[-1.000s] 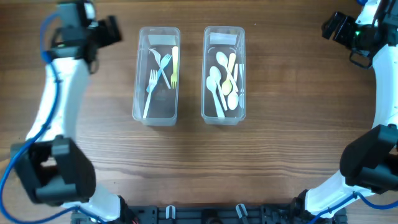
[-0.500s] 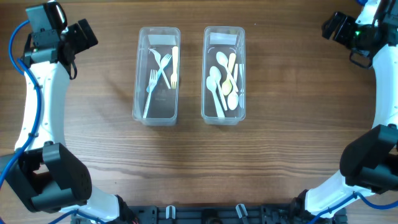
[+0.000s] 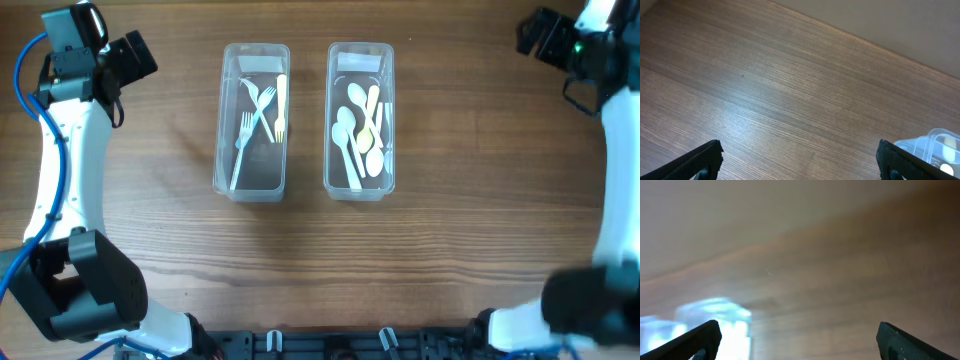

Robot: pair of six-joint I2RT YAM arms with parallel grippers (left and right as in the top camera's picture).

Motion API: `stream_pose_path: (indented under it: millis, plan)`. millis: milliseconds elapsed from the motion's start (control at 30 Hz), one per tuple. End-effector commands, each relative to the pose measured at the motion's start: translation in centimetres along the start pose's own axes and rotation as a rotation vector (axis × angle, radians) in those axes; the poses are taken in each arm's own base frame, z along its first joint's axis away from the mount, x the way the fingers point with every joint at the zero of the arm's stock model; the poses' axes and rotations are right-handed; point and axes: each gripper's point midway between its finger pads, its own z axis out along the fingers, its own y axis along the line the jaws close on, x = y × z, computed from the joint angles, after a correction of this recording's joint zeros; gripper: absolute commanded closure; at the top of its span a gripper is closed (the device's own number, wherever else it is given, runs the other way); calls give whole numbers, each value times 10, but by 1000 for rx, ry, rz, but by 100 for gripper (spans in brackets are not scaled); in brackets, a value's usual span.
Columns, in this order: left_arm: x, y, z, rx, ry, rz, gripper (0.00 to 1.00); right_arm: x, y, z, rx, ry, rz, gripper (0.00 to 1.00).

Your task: Pack container

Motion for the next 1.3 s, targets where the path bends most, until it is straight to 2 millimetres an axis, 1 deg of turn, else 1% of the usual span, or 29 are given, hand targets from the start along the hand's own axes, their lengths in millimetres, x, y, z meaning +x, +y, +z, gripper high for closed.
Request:
stream_pose_path:
  millis: [0,67,133,167,200,233,300,367,467,533,600,700,767,833,967,1067,1167,1267]
  plan:
    - [-12,4,-9,-11,-33,-6,0,-28,69,-94,-104,-206,-140,0]
    - [-12,4,-9,-11,-33,-6,0,-32,84,-131,-99,-287,-224,0]
    - [-11,4,-9,-11,-33,-6,0,-32,103,-175,-146,-371,-270,0]
    - [-12,4,-9,-11,-33,-6,0,-31,109,-196,-164,-414,-283,0]
    - [-12,4,-9,-11,-33,-6,0,-27,110,-214,-175,-450,-288,0]
    - [-11,4,-9,-11,-33,-6,0,-21,109,-224,-178,-468,-290,0]
    - [-12,4,-9,-11,-33,-6,0,2,103,-243,-177,-499,-302,0]
    - [-12,4,-9,-11,-33,-6,0,26,89,-247,-143,-527,-293,0]
    - [-12,4,-9,-11,-33,-6,0,59,71,-240,-109,-601,-284,0]
    - [-12,4,-9,-11,-33,-6,0,83,59,-229,-95,-679,-279,0]
    - [-12,4,-9,-11,-33,-6,0,104,53,-217,-101,-756,-304,0]
    - [-11,4,-9,-11,-33,-6,0,130,44,-193,-108,-812,-306,0]
    - [-12,4,-9,-11,-33,-6,0,149,38,-171,-109,-826,-308,0]
    - [-12,4,-9,-11,-33,-6,0,163,33,-154,-107,-833,-313,0]
    - [-12,4,-9,-11,-33,-6,0,182,26,-130,-114,-844,-302,0]
    - [-12,4,-9,-11,-33,-6,0,195,22,-118,-127,-840,-272,0]
    - [-11,4,-9,-11,-33,-6,0,203,20,-114,-137,-849,-272,0]
    - [-12,4,-9,-11,-33,-6,0,209,20,-114,-127,-872,-317,0]
